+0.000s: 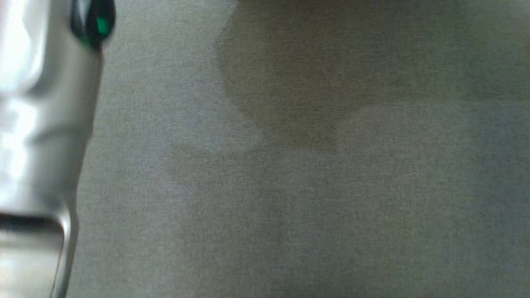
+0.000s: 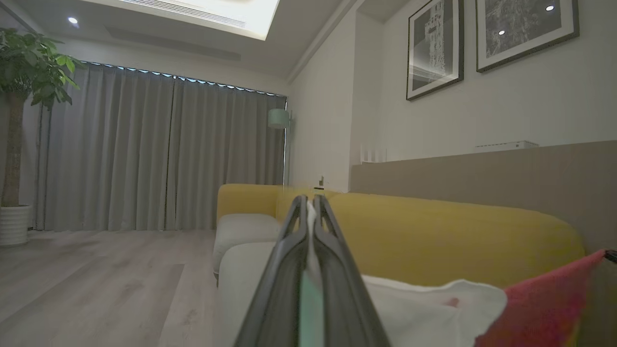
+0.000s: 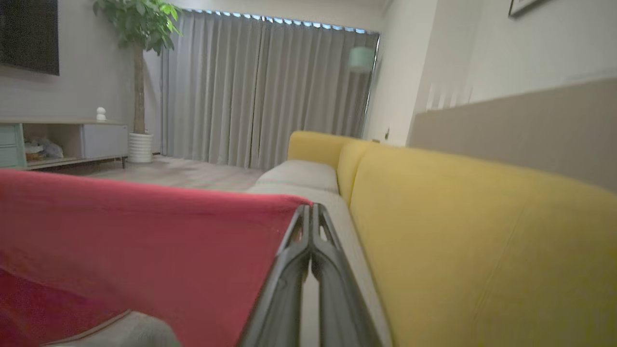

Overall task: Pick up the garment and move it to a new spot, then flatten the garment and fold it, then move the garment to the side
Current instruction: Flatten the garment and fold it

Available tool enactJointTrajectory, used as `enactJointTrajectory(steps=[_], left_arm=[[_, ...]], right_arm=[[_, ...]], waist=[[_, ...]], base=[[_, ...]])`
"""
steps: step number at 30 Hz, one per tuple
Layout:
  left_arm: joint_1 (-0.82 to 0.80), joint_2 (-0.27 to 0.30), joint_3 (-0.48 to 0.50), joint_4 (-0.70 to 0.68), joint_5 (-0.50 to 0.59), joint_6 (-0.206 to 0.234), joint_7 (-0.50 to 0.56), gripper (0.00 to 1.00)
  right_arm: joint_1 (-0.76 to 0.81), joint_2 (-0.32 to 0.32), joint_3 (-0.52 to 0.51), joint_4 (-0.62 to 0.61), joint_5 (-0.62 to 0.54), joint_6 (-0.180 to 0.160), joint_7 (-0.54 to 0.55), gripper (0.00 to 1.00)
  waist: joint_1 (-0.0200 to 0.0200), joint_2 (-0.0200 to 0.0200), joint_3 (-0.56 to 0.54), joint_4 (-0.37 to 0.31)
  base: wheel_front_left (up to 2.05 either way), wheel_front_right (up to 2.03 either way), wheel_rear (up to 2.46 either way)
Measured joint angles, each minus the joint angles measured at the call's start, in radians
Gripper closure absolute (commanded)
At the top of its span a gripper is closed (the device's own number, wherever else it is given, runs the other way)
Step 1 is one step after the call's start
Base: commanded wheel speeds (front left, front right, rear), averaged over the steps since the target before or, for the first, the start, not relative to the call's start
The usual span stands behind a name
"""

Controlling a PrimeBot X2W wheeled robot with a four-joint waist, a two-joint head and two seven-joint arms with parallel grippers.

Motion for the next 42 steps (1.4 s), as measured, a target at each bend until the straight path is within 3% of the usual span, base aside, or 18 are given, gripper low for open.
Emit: enactJointTrajectory(steps=[5, 10, 18, 24, 33, 42], left_arm=[[0.258, 0.07, -0.026, -0.185, -0.01, 0.0, 0.0, 1.0], [0.563, 0.118, -0.03, -0.325, 0.013, 0.004, 0.0, 1.0], [1.03, 0.158, -0.059, -0.466, -0.001, 0.094, 0.001, 1.0], [1.226, 0.159, -0.063, -0.553, -0.026, 0.167, 0.012, 1.0], [1.206, 0.155, -0.058, -0.567, -0.041, 0.192, 0.028, 1.0], [0.835, 0.107, -0.057, -0.36, -0.042, 0.122, 0.057, 1.0]], right_arm=[[0.193, 0.006, -0.01, -0.009, 0.066, 0.0, 0.0, 1.0], [0.415, 0.012, -0.079, -0.133, 0.086, 0.0, 0.0, 1.0], [0.843, 0.059, -0.136, -0.316, 0.086, 0.0, 0.0, 1.0], [1.072, 0.087, -0.185, -0.418, 0.085, 0.0, 0.005, 1.0], [1.109, 0.14, -0.221, -0.467, 0.07, 0.0, 0.07, 1.0], [0.858, 0.138, -0.168, -0.334, 0.047, 0.0, 0.111, 1.0]], waist=[[-0.0005, 0.0, -0.019, 0.006], [-0.0006, 0.0001, -0.069, 0.002], [-0.0008, 0.0001, -0.16, -0.017], [-0.0007, 0.0001, -0.201, -0.025], [-0.0004, 0.0001, -0.177, -0.032], [-0.0002, 0.0001, -0.104, -0.031]], base=[[0.0, 0.0, 0.0], [0.0, 0.0, 0.0], [0.0, 0.0, 0.0], [0.0, 0.0, 0.0], [0.0, 0.0, 0.0], [0.0, 0.0, 0.0]])
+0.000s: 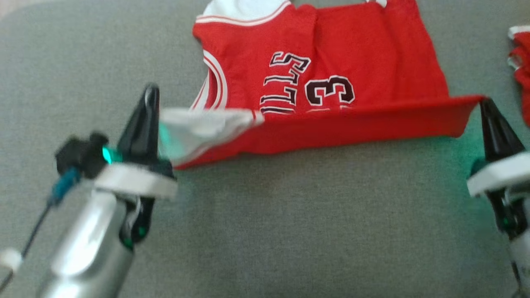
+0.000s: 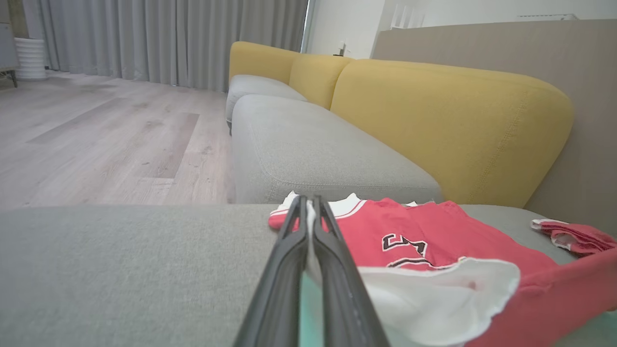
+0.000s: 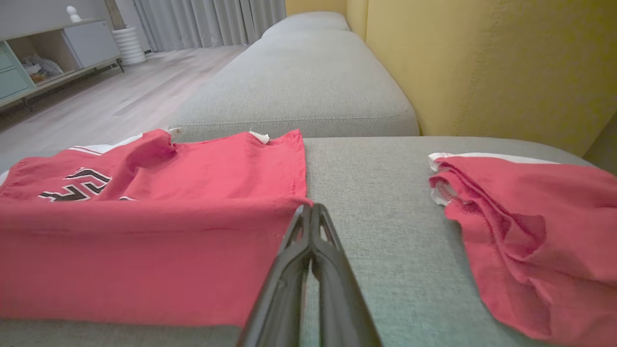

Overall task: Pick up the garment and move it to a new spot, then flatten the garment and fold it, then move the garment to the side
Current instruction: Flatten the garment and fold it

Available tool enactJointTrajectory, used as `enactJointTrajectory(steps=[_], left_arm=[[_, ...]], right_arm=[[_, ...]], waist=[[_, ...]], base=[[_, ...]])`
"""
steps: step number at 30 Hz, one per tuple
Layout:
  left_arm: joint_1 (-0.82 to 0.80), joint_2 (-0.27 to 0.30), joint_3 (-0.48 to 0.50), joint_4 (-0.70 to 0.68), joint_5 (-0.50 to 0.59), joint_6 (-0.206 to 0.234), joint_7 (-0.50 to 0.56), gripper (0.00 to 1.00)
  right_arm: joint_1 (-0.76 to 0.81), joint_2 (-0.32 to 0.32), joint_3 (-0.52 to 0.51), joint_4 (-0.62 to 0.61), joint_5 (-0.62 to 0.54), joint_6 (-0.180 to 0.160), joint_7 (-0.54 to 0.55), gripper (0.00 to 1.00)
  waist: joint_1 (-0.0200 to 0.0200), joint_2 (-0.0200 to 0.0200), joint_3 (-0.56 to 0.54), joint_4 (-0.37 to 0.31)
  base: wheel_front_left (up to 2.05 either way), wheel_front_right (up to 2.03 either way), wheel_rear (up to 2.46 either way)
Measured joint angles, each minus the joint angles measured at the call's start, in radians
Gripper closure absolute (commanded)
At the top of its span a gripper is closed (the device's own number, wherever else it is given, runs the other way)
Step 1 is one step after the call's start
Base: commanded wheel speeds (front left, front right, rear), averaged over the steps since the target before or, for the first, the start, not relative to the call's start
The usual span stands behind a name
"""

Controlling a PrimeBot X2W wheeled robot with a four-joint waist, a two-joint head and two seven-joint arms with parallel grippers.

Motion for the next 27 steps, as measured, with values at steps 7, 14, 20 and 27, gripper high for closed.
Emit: enactJointTrajectory(steps=[7, 14, 20, 27], left_arm=[[-0.272, -0.033, -0.017, 0.213, 0.046, -0.054, -0.013, 1.0], [-0.396, -0.044, -0.047, 0.335, 0.107, -0.079, -0.042, 1.0], [-0.4, -0.06, -0.059, 0.413, 0.121, -0.081, -0.048, 0.0], [-0.213, -0.073, -0.001, 0.276, 0.18, 0.012, -0.055, 0.0]], right_arm=[[-0.221, -0.011, 0.11, 0.161, 0.025, 0.0, -0.027, 1.0], [-0.354, -0.013, 0.198, 0.28, 0.056, 0.0, -0.079, 1.0], [-0.392, -0.009, 0.22, 0.346, 0.081, 0.0, -0.106, 0.0], [-0.321, 0.007, 0.152, 0.277, 0.08, 0.0, -0.11, 0.0]], waist=[[0.0001, 0.0, 0.088, -0.016], [0.0, 0.0, 0.144, -0.025], [-0.0002, 0.0, 0.134, -0.026], [-0.0003, 0.0, 0.071, -0.024]], base=[[0.0, 0.0, 0.0], [0.0, 0.0, 0.0], [0.0, 0.0, 0.0], [0.0, 0.0, 0.0]])
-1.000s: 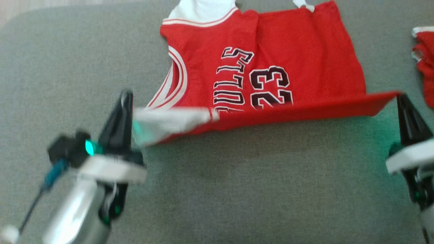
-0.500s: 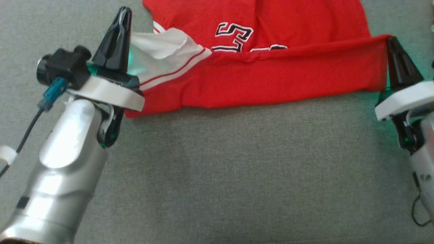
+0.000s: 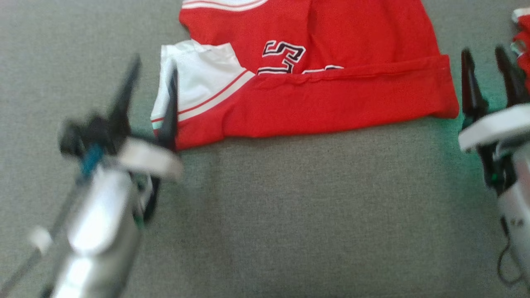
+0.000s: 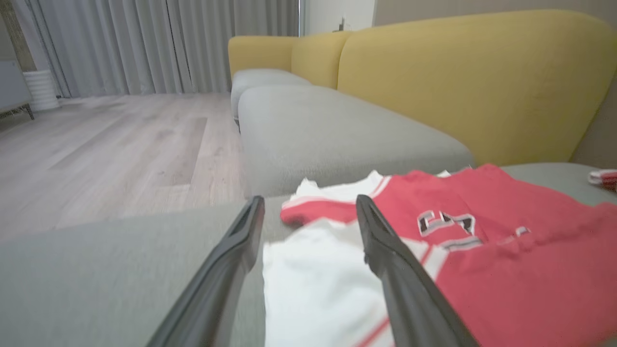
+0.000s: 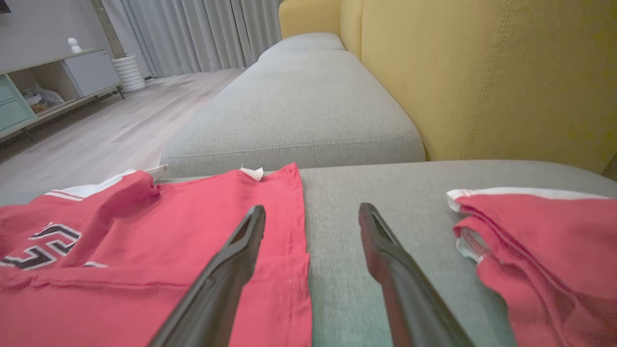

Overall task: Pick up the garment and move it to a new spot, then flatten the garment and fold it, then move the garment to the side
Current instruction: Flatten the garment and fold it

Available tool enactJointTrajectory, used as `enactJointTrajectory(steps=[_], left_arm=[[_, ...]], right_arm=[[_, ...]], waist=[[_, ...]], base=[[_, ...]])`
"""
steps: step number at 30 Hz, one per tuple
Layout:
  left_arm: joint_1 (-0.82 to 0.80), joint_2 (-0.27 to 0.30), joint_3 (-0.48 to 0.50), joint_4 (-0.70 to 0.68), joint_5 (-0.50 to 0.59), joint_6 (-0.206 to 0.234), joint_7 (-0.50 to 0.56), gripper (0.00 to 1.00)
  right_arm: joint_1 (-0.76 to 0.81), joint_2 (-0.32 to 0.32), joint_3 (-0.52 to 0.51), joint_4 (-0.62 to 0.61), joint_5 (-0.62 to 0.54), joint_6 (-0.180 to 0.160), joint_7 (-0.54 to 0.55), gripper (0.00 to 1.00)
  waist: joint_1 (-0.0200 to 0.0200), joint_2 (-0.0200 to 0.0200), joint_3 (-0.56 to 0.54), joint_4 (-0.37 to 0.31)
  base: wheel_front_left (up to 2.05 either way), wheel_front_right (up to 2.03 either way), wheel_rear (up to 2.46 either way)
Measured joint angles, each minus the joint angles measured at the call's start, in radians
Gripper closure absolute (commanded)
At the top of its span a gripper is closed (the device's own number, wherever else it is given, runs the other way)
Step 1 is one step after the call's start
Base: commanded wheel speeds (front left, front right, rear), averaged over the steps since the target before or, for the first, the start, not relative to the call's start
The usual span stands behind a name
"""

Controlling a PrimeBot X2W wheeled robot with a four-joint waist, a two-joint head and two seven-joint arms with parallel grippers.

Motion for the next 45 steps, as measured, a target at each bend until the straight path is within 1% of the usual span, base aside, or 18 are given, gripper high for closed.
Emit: enactJointTrajectory(steps=[4, 7, 11, 19, 21, 22, 23, 24, 25, 28, 31, 36, 39, 40, 41, 42, 43, 45], left_arm=[[0.178, -0.021, 0.0, -0.014, 0.01, 0.013, 0.0, 0.0], [0.233, -0.025, -0.002, 0.032, 0.005, 0.035, 0.007, 0.0], [0.228, -0.017, 0.002, 0.1, 0.01, 0.062, 0.017, 0.0], [0.174, -0.015, 0.001, 0.193, 0.024, 0.06, 0.006, 0.0], [0.163, -0.014, -0.005, 0.204, 0.043, 0.05, 0.003, 0.0], [0.157, -0.014, -0.008, 0.21, 0.05, 0.048, 0.003, 0.17], [0.154, -0.013, -0.011, 0.213, 0.056, 0.038, 0.003, 0.54], [0.151, -0.012, -0.018, 0.216, 0.061, 0.026, 0.003, 1.0], [0.151, -0.012, -0.018, 0.216, 0.061, 0.026, 0.003, 1.0], [0.148, -0.01, -0.03, 0.216, 0.067, -0.002, 0.0, 1.0], [0.15, -0.011, -0.031, 0.198, 0.07, -0.014, 0.0, 1.0], [0.159, -0.01, -0.03, 0.168, 0.074, -0.037, 0.0, 1.0], [0.163, -0.01, -0.03, 0.154, 0.08, -0.042, 0.0, 1.0], [0.163, -0.01, -0.03, 0.153, 0.08, -0.045, 0.0, 1.0], [0.163, -0.009, -0.03, 0.152, 0.081, -0.045, 0.0, 1.0], [0.163, -0.009, -0.03, 0.151, 0.084, -0.046, 0.0, 1.0], [0.163, -0.008, -0.03, 0.15, 0.088, -0.047, 0.0, 1.0], [0.163, -0.007, -0.029, 0.148, 0.089, -0.055, 0.0, 1.0]], right_arm=[[0.104, 0.023, -0.024, -0.022, -0.01, 0.0, 0.0, 0.0], [0.138, 0.03, -0.029, -0.028, -0.011, 0.0, 0.0, 0.0], [0.136, 0.033, -0.03, -0.038, -0.019, 0.0, 0.0, 0.0], [0.136, 0.034, -0.021, -0.036, -0.021, 0.0, 0.0, 0.0], [0.136, 0.034, -0.022, -0.032, -0.021, 0.0, 0.0, 0.0], [0.136, 0.034, -0.022, -0.029, -0.021, 0.0, 0.0, 0.0], [0.136, 0.034, -0.022, -0.027, -0.021, 0.0, 0.0, 0.0], [0.137, 0.034, -0.023, -0.026, -0.021, 0.0, 0.0, 0.0], [0.137, 0.034, -0.023, -0.026, -0.021, 0.0, 0.0, 0.0], [0.137, 0.034, -0.023, -0.013, -0.016, 0.0, 0.0, 0.0], [0.137, 0.035, -0.018, 0.015, 0.0, 0.0, 0.0, 0.0], [0.135, 0.047, 0.004, 0.098, 0.042, 0.0, 0.0, 0.0], [0.128, 0.051, 0.03, 0.148, 0.07, 0.0, 0.012, 0.0], [0.122, 0.051, 0.044, 0.161, 0.082, 0.0, 0.019, 0.04], [0.114, 0.052, 0.057, 0.171, 0.094, 0.0, 0.029, 0.33], [0.106, 0.051, 0.07, 0.174, 0.104, 0.0, 0.033, 0.65], [0.096, 0.051, 0.08, 0.179, 0.111, 0.0, 0.033, 1.0], [0.082, 0.05, 0.102, 0.188, 0.125, 0.0, 0.033, 1.0]], waist=[[-0.0001, 0.0, -0.034, 0.001], [-0.0002, 0.0, -0.045, -0.005], [-0.0001, 0.0, -0.042, -0.019], [0.0, 0.0, -0.032, -0.03], [0.0001, 0.0, -0.032, -0.029], [0.0002, 0.0, -0.033, -0.028], [0.0001, 0.0, -0.035, -0.026], [0.0001, 0.0, -0.036, -0.024], [0.0001, 0.0, -0.036, -0.024], [0.0001, 0.0, -0.042, -0.016], [0.0001, 0.0, -0.047, -0.007], [0.0002, 0.0, -0.054, 0.009], [0.0001, 0.0, -0.059, 0.017], [0.0001, 0.0, -0.061, 0.02], [0.0002, 0.0, -0.062, 0.021], [0.0002, 0.0, -0.064, 0.023], [0.0002, 0.0, -0.066, 0.024], [0.0002, 0.0, -0.071, 0.026]], base=[[0.0, 0.0, 0.0], [0.0, 0.0, 0.0], [0.0, 0.0, 0.0], [0.0, 0.0, 0.0], [0.0, 0.0, 0.0], [0.0, 0.0, 0.0], [0.0, 0.0, 0.0], [0.0, 0.0, 0.0], [0.0, 0.0, 0.0], [0.0, 0.0, 0.0], [0.0, 0.0, 0.0], [0.0, 0.0, 0.0], [0.0, 0.0, 0.0], [0.0, 0.0, 0.0], [0.0, 0.0, 0.0], [0.0, 0.0, 0.0], [0.0, 0.0, 0.0], [0.0, 0.0, 0.0]])
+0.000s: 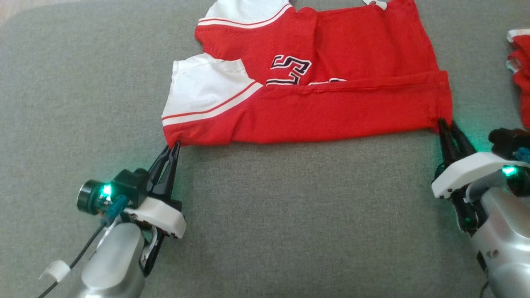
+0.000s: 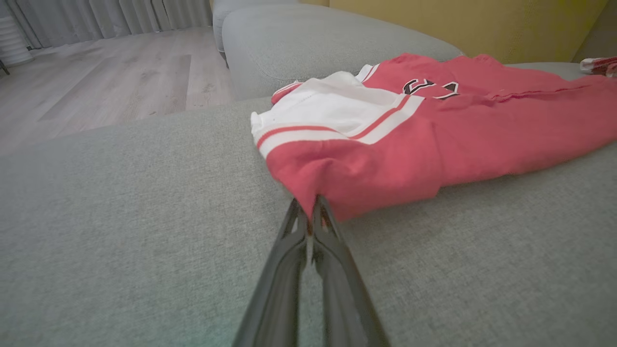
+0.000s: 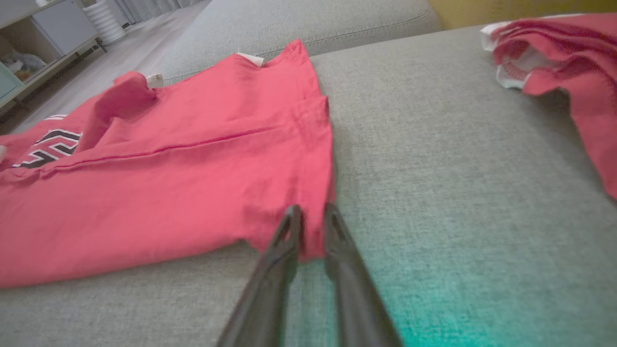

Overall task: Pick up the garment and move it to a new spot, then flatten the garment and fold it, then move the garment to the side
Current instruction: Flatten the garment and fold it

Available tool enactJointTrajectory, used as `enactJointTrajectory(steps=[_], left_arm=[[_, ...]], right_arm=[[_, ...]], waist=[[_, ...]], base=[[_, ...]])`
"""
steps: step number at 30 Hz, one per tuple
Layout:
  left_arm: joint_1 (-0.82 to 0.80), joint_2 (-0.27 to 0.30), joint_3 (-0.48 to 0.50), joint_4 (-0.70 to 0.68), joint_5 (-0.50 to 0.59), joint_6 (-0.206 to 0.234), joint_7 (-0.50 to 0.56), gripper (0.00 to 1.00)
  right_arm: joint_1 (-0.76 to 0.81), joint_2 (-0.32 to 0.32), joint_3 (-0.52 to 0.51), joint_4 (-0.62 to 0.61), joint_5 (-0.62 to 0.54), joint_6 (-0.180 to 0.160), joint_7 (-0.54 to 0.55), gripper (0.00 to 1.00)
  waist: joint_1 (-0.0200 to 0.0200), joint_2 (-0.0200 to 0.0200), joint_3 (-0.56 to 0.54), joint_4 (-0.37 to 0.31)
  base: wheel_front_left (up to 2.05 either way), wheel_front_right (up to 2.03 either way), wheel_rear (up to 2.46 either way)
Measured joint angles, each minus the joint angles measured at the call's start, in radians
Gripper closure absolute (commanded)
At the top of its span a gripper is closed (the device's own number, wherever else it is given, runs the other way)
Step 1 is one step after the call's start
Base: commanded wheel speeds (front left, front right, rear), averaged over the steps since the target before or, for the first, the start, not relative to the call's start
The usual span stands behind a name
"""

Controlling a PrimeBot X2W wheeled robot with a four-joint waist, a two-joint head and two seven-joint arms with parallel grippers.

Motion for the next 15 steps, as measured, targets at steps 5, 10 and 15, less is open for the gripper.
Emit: enactJointTrajectory(steps=[5, 10, 15], left_arm=[[0.016, 0.0, 0.002, -0.017, 0.0, -0.005, 0.0, 1.0], [0.082, -0.002, 0.002, -0.053, 0.01, -0.008, 0.0, 1.0], [0.181, -0.006, -0.002, -0.107, 0.009, -0.007, 0.0, 1.0]], right_arm=[[-0.007, -0.015, 0.051, 0.022, 0.035, 0.0, 0.0, 1.0], [-0.004, -0.072, 0.069, 0.035, 0.053, 0.0, -0.004, 1.0], [0.066, -0.111, 0.068, 0.024, 0.063, 0.0, -0.02, 1.0]], waist=[[0.0, 0.0, -0.02, 0.003], [0.0, 0.0, -0.053, 0.007], [-0.0001, 0.0, -0.097, 0.012]], base=[[0.0, 0.0, 0.0], [0.0, 0.0, 0.0], [0.0, 0.0, 0.0]])
